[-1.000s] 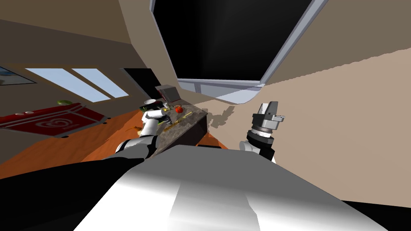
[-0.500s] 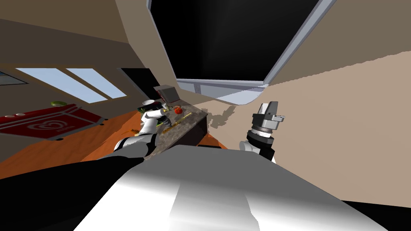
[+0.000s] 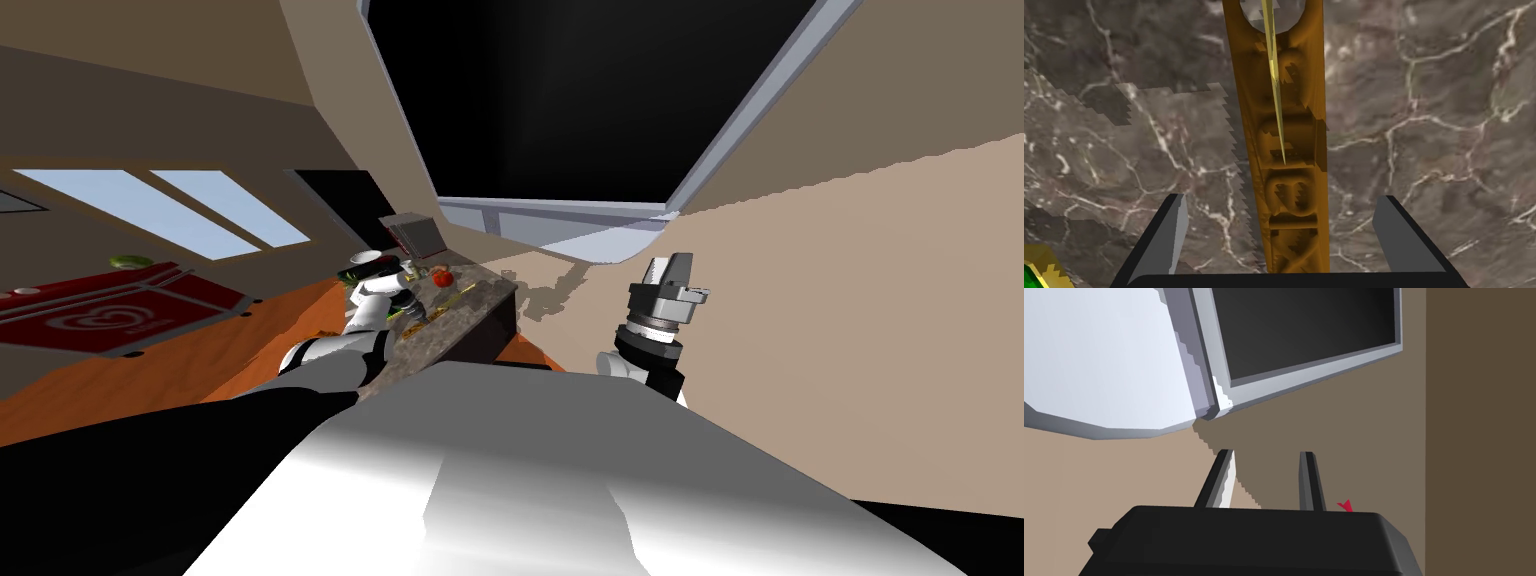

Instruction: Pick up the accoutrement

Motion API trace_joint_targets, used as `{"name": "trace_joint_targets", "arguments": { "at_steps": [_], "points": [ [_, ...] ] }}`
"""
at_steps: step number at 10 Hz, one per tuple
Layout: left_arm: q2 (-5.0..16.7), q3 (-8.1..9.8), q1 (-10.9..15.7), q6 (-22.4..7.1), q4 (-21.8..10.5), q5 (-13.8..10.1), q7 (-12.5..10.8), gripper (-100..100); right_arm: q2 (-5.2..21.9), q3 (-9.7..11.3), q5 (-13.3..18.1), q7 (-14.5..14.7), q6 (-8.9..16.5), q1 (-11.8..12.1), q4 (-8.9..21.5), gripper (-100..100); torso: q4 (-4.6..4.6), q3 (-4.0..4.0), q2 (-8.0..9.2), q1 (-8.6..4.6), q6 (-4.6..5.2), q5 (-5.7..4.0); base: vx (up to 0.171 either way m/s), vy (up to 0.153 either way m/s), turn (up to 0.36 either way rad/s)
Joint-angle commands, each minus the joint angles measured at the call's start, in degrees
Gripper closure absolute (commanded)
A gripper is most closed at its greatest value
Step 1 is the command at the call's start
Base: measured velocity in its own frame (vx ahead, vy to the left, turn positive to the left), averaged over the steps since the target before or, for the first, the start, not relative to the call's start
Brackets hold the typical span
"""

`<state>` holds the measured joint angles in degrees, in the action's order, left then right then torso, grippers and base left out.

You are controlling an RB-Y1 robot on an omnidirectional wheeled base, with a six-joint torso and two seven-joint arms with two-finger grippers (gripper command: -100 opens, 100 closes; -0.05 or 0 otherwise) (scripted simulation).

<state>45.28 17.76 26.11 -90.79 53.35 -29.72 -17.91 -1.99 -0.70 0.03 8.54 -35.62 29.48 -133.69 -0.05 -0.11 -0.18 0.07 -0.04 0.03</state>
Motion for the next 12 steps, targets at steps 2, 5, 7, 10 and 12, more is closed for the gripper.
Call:
{"name": "trace_joint_targets", "arguments": {
  "at_steps": [2, 5, 7, 10, 12],
  "points": [
    [0.8, -0.39, 0.8, -1.8, -3.1, -1.1, 0.3, -100, 0.0, 0.0, 0.0, 0.0, 0.0, 0.0, 0.0, 0, 0.00, 0.02, 0.04, 0.00, -0.01, 0.00, 0.034, 0.021, -0.015],
    [1.0, -0.57, 0.9, -2.8, -4.1, -1.7, 0.2, -100, 0.0, 0.0, 0.0, 0.0, 0.0, 0.0, 0.0, 0, 0.01, 0.04, 0.07, -0.01, -0.01, 0.00, 0.026, 0.015, -0.010],
    [0.0, -0.73, 0.5, -1.0, -5.2, -1.3, 0.5, -100, 0.0, 0.0, 0.0, 0.0, 0.0, 0.0, 0.0, 0, 0.04, 0.09, 0.16, -0.07, -0.01, -0.02, 0.004, 0.005, 0.004],
    [-0.3, -0.80, 0.5, 0.2, -6.5, -1.1, 1.0, -100, 0.0, 0.0, 0.0, 0.0, 0.0, 0.0, 0.0, 0, 0.03, 0.08, 0.15, -0.02, -0.01, 0.00, 0.009, 0.012, 0.005],
    [-0.4, -0.81, 0.4, 0.5, -6.6, -1.1, 1.1, 100, 0.0, 0.0, 0.0, 0.0, 0.0, 0.0, 0.0, 0, 0.04, 0.10, 0.18, -0.07, 0.00, -0.02, 0.000, 0.000, 0.000]
  ]
}}
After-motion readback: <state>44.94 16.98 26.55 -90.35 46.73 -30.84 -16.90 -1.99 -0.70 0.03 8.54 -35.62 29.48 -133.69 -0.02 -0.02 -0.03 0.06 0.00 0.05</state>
